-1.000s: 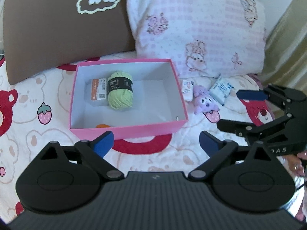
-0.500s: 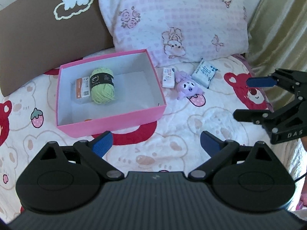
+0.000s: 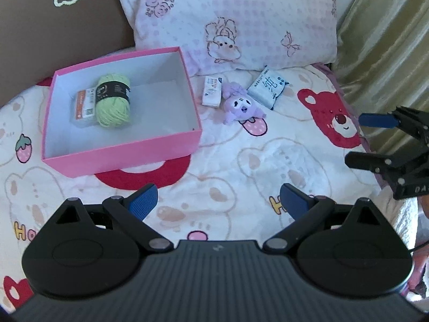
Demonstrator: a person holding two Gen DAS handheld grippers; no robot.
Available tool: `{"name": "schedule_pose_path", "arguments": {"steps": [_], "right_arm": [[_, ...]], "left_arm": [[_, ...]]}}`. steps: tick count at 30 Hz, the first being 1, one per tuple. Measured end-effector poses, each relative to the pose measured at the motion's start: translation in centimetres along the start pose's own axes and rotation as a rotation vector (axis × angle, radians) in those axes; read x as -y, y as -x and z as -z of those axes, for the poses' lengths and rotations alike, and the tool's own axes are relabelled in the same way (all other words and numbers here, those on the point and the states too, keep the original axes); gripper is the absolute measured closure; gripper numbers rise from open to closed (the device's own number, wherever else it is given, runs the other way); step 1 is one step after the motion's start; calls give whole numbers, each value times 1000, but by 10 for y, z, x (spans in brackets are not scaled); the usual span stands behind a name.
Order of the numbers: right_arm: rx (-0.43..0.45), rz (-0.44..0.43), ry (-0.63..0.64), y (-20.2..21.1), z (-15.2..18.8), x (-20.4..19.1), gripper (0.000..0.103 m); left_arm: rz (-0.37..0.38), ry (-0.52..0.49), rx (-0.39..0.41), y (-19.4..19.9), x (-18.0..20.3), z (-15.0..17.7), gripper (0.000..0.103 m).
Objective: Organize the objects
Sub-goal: 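Withdraw the left gripper and move it toward the purple plush toy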
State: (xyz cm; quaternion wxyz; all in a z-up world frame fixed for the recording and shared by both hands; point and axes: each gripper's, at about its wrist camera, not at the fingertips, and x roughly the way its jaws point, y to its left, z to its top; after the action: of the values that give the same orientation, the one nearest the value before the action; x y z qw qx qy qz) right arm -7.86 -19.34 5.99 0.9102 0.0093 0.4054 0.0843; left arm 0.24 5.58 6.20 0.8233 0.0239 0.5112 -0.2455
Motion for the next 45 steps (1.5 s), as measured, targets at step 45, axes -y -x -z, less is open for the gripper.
{"name": "schedule_pose_path", "arguments": {"steps": [45], "right_arm": [[205,111,16,-180,40,77,15]], "left_arm": [[35,-10,179,-189,62,-60,15]]}}
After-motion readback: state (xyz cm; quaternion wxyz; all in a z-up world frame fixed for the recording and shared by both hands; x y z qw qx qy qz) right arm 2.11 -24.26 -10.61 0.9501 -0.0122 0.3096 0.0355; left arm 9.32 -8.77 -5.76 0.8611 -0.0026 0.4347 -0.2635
